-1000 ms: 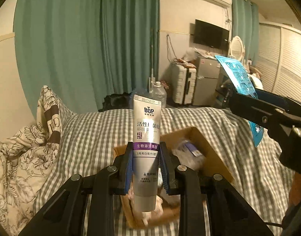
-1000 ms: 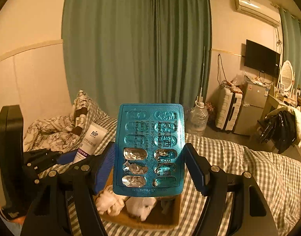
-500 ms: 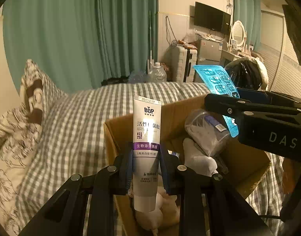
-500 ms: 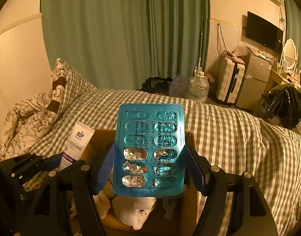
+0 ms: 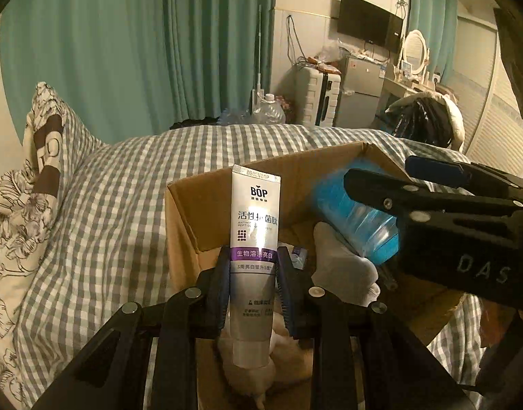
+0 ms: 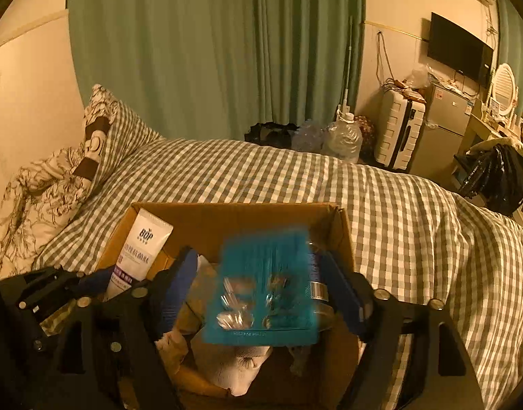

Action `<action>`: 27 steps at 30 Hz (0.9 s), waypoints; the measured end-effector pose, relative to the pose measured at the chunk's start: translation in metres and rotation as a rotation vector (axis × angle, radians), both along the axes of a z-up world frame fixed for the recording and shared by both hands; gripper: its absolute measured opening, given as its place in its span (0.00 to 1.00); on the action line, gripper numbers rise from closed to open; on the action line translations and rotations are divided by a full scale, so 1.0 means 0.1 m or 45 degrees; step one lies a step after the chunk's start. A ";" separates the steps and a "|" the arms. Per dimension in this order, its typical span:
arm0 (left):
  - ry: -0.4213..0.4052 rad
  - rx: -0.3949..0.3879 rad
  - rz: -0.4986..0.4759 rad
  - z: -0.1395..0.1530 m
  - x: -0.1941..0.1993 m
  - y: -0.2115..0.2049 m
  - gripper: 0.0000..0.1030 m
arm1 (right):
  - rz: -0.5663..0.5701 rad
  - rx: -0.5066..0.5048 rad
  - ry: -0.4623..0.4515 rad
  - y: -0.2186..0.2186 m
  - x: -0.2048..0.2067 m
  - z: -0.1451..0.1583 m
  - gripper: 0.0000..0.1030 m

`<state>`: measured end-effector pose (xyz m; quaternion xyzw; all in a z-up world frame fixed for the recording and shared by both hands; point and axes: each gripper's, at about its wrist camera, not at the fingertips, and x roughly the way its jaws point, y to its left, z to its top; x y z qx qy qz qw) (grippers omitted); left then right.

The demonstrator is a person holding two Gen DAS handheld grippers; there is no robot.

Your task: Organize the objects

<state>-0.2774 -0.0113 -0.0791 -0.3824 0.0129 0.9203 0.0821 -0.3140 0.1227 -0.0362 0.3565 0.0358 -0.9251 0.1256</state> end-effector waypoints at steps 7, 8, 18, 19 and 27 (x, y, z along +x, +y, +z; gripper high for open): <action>0.066 -0.012 0.037 0.18 0.14 -0.02 0.72 | -0.057 -0.053 0.083 0.19 0.18 0.24 0.81; 0.081 -0.014 0.031 0.22 0.18 -0.02 0.72 | -0.062 -0.052 0.103 0.21 0.23 0.29 0.83; 0.306 -0.010 0.062 0.85 0.71 -0.04 0.96 | -0.085 -0.011 0.364 0.39 1.03 0.95 0.93; 0.330 -0.012 0.068 0.93 0.77 -0.03 0.98 | -0.086 -0.003 0.380 0.41 1.09 0.99 0.93; 0.349 0.022 0.060 1.18 1.14 0.01 1.00 | -0.097 0.003 0.453 0.58 1.51 1.18 1.00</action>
